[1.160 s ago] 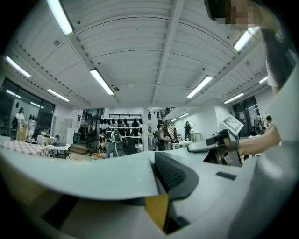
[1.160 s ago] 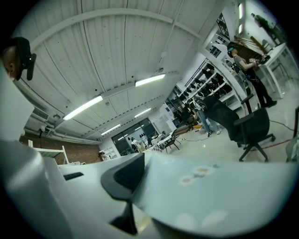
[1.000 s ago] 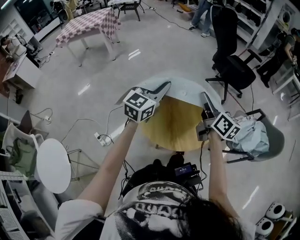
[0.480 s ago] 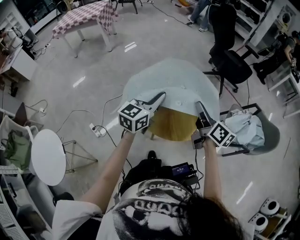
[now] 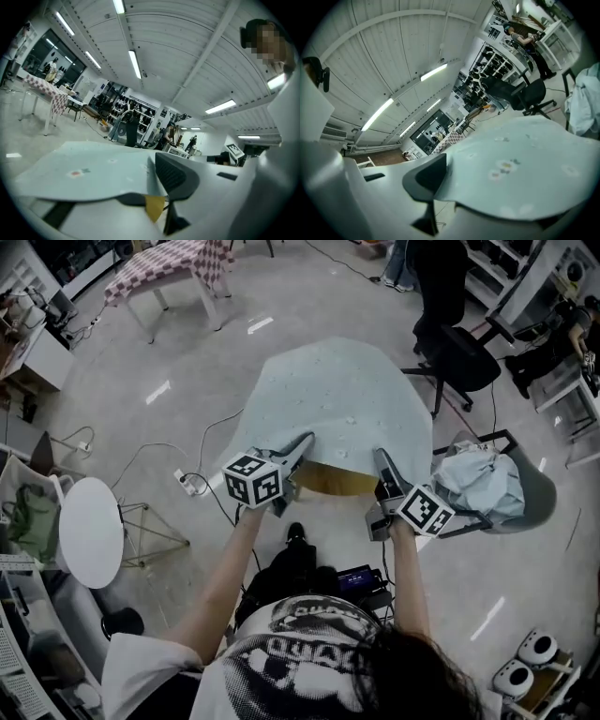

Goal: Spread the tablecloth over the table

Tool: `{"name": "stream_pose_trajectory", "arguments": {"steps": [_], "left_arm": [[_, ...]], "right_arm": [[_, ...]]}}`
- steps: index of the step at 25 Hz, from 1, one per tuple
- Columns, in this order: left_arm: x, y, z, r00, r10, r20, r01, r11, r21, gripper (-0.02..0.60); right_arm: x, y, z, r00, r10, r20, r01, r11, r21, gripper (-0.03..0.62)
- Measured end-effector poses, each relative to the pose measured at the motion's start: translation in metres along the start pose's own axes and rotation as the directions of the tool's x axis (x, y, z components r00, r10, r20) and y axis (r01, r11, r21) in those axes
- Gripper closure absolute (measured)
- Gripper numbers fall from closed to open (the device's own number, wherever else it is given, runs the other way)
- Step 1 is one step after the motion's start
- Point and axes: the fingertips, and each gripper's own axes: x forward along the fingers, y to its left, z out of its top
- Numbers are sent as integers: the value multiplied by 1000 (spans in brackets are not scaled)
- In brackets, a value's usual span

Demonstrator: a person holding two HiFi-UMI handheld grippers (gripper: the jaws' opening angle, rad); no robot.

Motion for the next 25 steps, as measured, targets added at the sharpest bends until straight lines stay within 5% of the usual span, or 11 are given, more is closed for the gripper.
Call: {"name": "stream_pose_trajectory", "arguments": {"steps": [9,17,21,25], "left_arm": [[-28,17,-59,989,108,-101,-117,990,-80,500],[-44,43,-97,961,180,-208,-196,979,-59,491],[-50,59,-124,928,224,-297,-238,971,-12,486],[-53,79,-156,862,302,-406,-287,953,100,486]], "right_arm": [[-12,-26,-72,994,-57,-91,63,996,62,543],[-6,-45,-125,978,-134,-161,147,986,75,545],[0,-59,-156,958,-188,-217,204,978,53,546],[8,-73,-183,934,-239,-267,255,967,26,549]]}}
